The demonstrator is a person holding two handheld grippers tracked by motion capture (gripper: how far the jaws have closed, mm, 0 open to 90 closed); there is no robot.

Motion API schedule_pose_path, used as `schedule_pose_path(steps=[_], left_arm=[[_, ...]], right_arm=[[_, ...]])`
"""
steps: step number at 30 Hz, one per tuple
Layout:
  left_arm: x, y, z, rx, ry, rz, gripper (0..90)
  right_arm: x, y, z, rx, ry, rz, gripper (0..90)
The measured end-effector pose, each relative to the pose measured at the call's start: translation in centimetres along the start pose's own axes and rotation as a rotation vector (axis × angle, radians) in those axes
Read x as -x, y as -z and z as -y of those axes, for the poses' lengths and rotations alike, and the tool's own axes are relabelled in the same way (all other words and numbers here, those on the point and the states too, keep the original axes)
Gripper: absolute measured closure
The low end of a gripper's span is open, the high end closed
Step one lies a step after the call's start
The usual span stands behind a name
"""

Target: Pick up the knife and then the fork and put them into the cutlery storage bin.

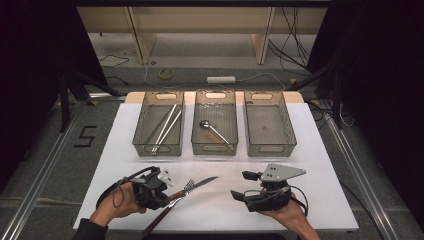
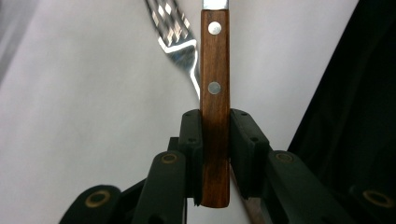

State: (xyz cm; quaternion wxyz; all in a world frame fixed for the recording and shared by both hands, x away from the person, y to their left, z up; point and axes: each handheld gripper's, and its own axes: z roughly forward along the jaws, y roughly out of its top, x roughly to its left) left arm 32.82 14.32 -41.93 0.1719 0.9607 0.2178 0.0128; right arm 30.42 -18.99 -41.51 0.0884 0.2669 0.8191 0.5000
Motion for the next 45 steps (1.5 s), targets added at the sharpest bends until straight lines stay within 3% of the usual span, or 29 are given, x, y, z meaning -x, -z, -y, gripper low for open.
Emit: schedule_pose_path(steps=[7, 9, 19, 30, 41, 45], left_arm=[[0.6, -0.2, -3.2, 0.007, -0.032, 0.069, 75.0], [0.7, -0.5, -4.0, -0.001, -0.042, 0.072, 75.0], [0.9, -1.1, -6.2, -0.019, -0.053, 0.113, 75.1], [1.2, -1.6, -7.1, -0.059, -0.057, 0.182, 75.1], [1.6, -1.5, -7.2, -0.072, -0.061, 0.205, 75.0], [1.8, -1.3, -7.2, -0.069, -0.061, 0.207, 75.0]], right_arm=[[-1.7, -0.8, -0.3, -0.026, 0.085, -0.011, 28.2], [-2.1, -1.0, -0.3, -0.027, 0.098, -0.018, 28.2], [-3.5, -2.5, -0.4, -0.072, 0.222, -0.006, 28.2], [-4.5, -4.3, -0.3, -0.134, 0.340, 0.010, 28.4], [-5.6, -6.6, 0.2, -0.214, 0.493, 0.046, 33.5], [-5.9, -7.0, 0.4, -0.222, 0.516, 0.039, 37.4]])
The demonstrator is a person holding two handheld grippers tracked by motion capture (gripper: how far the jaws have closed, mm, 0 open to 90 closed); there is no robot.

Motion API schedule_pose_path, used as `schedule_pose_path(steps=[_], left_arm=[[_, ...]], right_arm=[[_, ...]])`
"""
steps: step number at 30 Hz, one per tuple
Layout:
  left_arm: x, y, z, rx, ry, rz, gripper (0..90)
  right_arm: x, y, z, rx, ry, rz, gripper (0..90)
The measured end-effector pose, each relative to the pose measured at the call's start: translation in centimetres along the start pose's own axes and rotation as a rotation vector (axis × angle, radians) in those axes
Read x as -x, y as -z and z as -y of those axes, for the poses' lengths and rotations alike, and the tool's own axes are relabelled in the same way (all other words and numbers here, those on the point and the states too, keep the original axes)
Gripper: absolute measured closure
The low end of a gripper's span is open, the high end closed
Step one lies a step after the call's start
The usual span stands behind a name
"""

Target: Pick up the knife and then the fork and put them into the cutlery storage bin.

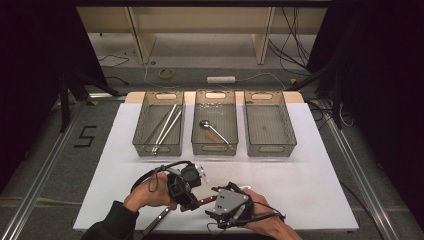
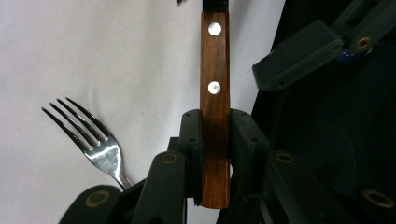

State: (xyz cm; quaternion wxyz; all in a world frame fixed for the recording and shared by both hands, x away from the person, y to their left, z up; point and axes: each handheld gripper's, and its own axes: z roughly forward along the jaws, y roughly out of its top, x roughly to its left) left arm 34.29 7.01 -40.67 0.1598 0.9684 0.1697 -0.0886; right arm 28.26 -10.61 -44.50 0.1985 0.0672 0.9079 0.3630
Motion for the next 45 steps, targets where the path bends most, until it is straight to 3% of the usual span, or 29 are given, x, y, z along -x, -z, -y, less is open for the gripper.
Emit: schedule_pose_path(steps=[14, 16, 24, 27, 28, 30, 31, 33, 39, 42, 45], left_arm=[[0.4, -0.2, -0.2, -0.013, -0.017, 0.011, 75.0], [0.5, -0.3, -0.2, -0.014, -0.019, 0.010, 75.0], [0.6, -0.4, -0.3, -0.024, -0.025, 0.017, 74.9], [0.6, -0.4, -0.3, -0.022, -0.039, 0.018, 74.8], [0.6, -0.4, -0.3, -0.019, -0.041, 0.017, 74.7], [0.7, -0.3, -0.3, -0.011, -0.045, 0.010, 74.5], [0.7, -0.2, -0.3, -0.009, -0.050, 0.007, 74.2], [0.9, 0.0, -0.3, -0.005, -0.056, 0.003, 73.7], [0.9, 0.3, -0.4, 0.055, -0.050, -0.041, 69.9], [0.6, 0.9, -0.3, 0.099, -0.034, -0.077, 59.4], [0.1, 1.4, -0.1, 0.148, 0.011, -0.126, 48.1]], right_arm=[[-1.0, -0.8, -0.1, -0.050, 0.123, 0.026, 57.2], [-0.9, -1.0, -0.1, -0.062, 0.160, 0.029, 58.9], [-1.1, -1.2, -0.1, -0.083, 0.192, 0.049, 69.3], [-1.3, -1.2, -0.1, -0.086, 0.233, 0.058, 72.0], [-1.2, -1.2, 0.0, -0.103, 0.276, 0.057, 72.9], [-1.4, -1.2, 0.1, -0.116, 0.298, 0.050, 75.4], [-1.3, -1.2, 0.2, -0.121, 0.333, 0.047, 76.9], [-1.6, -1.3, 0.2, -0.124, 0.341, 0.034, 79.0], [-1.1, -0.9, 0.3, -0.123, 0.346, 0.043, 80.1], [-0.6, -0.6, 0.4, -0.127, 0.347, 0.049, 80.3], [-0.1, -0.4, 0.9, -0.158, 0.346, 0.056, 80.3]])
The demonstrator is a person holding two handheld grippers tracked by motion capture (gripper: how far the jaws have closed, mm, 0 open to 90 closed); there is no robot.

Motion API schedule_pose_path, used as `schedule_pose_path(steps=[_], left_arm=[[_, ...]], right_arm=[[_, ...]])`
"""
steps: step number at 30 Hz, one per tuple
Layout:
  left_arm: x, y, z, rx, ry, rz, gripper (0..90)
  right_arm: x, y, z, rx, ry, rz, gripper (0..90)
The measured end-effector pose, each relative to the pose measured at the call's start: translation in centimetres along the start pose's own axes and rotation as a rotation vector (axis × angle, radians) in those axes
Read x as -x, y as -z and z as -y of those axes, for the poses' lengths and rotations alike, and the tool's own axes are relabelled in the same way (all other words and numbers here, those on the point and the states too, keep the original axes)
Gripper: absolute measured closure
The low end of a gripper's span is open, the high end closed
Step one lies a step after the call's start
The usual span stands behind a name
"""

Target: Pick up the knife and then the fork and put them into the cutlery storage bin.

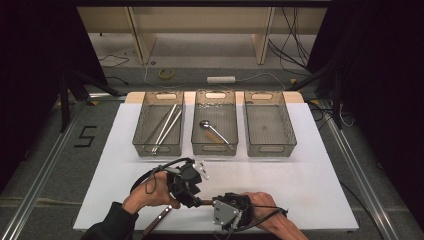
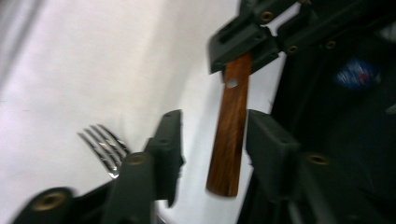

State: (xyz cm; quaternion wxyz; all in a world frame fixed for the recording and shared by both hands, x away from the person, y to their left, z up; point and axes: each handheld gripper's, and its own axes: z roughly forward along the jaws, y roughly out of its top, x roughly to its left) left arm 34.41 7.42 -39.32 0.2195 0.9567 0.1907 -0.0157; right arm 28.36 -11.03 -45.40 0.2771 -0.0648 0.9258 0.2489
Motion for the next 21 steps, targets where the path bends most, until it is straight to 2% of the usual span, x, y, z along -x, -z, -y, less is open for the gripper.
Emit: schedule_pose_path(steps=[1, 2, 3, 4, 5, 6, 8, 10, 12, 14, 16, 19, 21], left_arm=[[-0.1, 0.1, 0.1, 0.018, 0.009, -0.016, 43.7], [-0.2, 0.4, 0.1, 0.036, 0.010, -0.026, 40.4], [-0.2, 0.6, 0.2, 0.059, 0.019, -0.034, 37.7], [-0.3, 0.8, 0.4, 0.082, 0.019, -0.039, 36.3], [-0.4, 1.1, 0.6, 0.101, 0.025, -0.048, 34.8], [-0.5, 1.3, 0.7, 0.118, 0.037, -0.056, 33.2], [-0.7, 1.7, 1.2, 0.163, 0.064, -0.088, 30.0], [-1.0, 2.0, 1.6, 0.193, 0.087, -0.098, 28.3], [-1.2, 2.2, 2.1, 0.224, 0.106, -0.123, 26.5], [-1.4, 2.2, 2.7, 0.250, 0.126, -0.157, 26.1], [-1.6, 2.1, 3.3, 0.264, 0.158, -0.171, 24.6], [-1.6, 1.9, 4.2, 0.292, 0.195, -0.217, 22.6], [-1.5, 1.9, 4.8, 0.323, 0.218, -0.240, 20.8]], right_arm=[[0.2, 0.0, 0.3, -0.010, 0.012, 0.005, 80.3], [0.3, 0.1, 0.5, -0.013, -0.012, 0.011, 80.4], [0.4, 0.2, 0.7, -0.023, -0.008, 0.010, 80.4], [0.5, 0.2, 0.9, -0.020, -0.035, 0.003, 80.4], [0.6, 0.3, 1.1, -0.029, -0.047, 0.025, 80.4], [0.9, 0.4, 1.4, -0.030, -0.053, 0.019, 80.4], [1.2, 0.7, 1.9, -0.037, -0.084, 0.030, 80.5], [1.7, 1.0, 2.4, -0.043, -0.094, 0.038, 80.5], [2.1, 1.2, 2.9, -0.046, -0.124, 0.054, 80.5], [2.7, 1.6, 3.3, -0.048, -0.157, 0.069, 80.5], [3.4, 2.0, 3.8, -0.039, -0.188, 0.087, 80.5], [4.6, 2.7, 4.4, -0.019, -0.282, 0.114, 80.5], [5.6, 3.2, 5.1, -0.006, -0.321, 0.122, 80.5]])
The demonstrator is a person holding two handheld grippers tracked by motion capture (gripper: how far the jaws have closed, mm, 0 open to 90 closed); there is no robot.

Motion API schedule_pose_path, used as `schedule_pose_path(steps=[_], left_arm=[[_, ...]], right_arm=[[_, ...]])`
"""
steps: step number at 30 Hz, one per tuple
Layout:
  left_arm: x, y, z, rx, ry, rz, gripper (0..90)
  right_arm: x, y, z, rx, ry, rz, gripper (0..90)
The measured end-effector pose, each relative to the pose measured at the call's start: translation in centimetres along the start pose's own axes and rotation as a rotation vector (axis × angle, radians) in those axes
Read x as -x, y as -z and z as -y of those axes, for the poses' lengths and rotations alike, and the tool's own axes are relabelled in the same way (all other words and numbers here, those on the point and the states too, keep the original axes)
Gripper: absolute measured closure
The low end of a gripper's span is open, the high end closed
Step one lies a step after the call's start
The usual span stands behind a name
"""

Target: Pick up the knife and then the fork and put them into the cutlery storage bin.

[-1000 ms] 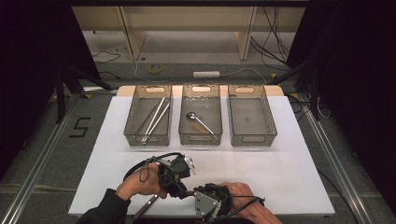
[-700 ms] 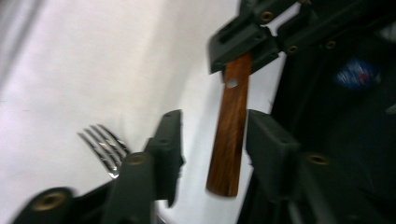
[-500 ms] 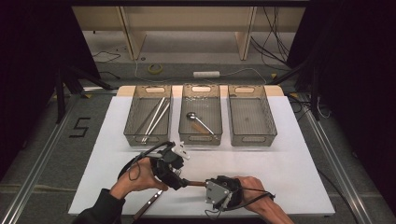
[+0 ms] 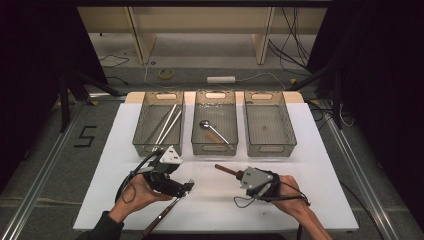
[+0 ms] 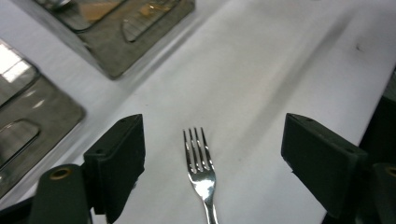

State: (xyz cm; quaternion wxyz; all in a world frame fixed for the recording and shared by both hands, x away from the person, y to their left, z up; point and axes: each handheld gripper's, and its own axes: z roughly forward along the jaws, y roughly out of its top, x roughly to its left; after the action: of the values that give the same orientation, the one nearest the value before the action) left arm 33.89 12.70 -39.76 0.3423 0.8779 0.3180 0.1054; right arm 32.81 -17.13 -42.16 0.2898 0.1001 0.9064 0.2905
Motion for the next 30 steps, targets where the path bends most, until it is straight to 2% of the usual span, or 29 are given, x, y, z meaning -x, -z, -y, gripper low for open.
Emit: schedule_pose_path(steps=[4, 8, 16, 23, 24, 30], left_arm=[[0.1, 0.3, 1.1, 0.066, 0.035, -0.034, 18.0], [0.0, 0.5, 2.1, 0.102, 0.064, -0.053, 16.9], [-0.3, 0.7, 3.5, 0.161, 0.101, -0.085, 15.6], [-0.6, 1.0, 4.5, 0.194, 0.131, -0.109, 15.5], [-0.7, 1.1, 4.7, 0.189, 0.121, -0.110, 15.6], [-0.5, 1.4, 5.1, 0.200, 0.126, -0.114, 15.5]], right_arm=[[2.1, 0.6, 0.4, 0.006, -0.117, 0.009, 80.5], [4.3, 0.9, 0.7, 0.014, -0.226, -0.002, 80.5], [8.6, 1.4, 0.2, 0.039, -0.386, -0.008, 80.5], [12.0, 1.1, -0.6, 0.051, -0.472, -0.016, 80.5], [12.5, 1.0, -0.7, 0.052, -0.480, -0.011, 80.5], [15.0, 0.1, -1.0, 0.043, -0.545, 0.013, 80.5]])
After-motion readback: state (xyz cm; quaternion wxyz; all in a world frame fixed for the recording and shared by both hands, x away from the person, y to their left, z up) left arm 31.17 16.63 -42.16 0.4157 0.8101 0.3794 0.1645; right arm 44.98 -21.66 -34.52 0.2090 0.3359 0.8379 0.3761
